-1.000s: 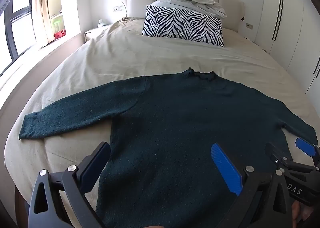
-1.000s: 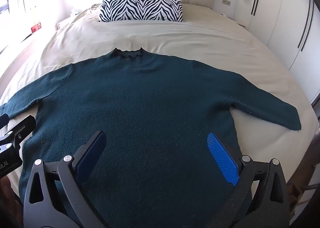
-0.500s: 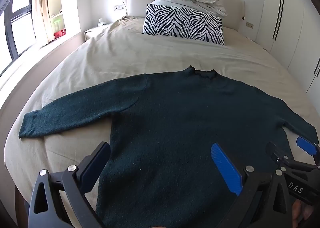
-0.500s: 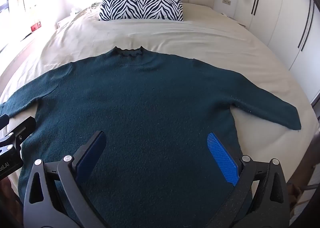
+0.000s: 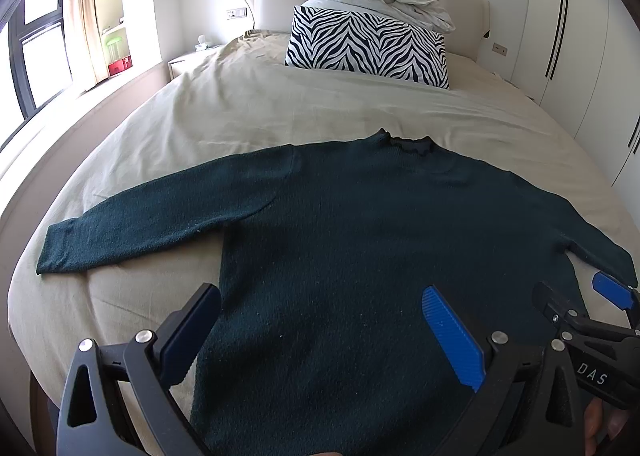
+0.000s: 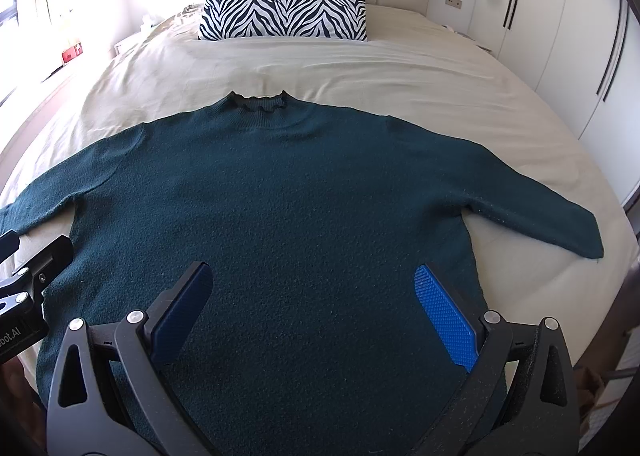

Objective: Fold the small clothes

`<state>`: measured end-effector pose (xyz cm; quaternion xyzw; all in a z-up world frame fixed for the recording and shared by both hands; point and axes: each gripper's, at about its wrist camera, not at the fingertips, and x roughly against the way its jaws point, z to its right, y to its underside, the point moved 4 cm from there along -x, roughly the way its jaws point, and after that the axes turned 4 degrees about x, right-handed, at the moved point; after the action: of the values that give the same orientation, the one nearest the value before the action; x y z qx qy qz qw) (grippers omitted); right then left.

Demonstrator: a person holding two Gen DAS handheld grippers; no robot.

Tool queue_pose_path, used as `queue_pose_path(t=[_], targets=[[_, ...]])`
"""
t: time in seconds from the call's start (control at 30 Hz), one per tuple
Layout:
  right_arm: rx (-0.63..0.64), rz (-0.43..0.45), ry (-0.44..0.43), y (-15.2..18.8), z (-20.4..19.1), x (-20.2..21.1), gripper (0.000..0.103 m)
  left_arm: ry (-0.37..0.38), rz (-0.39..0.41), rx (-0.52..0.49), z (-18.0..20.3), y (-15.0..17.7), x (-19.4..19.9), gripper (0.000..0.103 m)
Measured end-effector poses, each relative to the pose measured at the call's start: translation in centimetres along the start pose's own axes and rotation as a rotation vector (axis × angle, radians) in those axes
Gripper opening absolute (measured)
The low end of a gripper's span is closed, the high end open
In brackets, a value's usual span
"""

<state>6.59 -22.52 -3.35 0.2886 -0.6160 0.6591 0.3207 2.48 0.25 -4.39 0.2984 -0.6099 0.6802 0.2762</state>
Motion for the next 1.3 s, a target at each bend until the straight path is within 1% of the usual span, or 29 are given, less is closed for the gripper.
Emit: queue_pose_path(t=[1.17, 1.3], targets=[[0.004, -0.006, -0.001, 0.22, -0.34, -0.24, 0.103, 0.005, -0.013, 0.016, -0.54, -0.11, 0.1, 0.103], [-0.005, -0.01, -0.006, 0.44, -0.06, -0.66, 0.103, -0.008, -0.022, 0.014, -0.43, 0.01, -0.24, 0.103]])
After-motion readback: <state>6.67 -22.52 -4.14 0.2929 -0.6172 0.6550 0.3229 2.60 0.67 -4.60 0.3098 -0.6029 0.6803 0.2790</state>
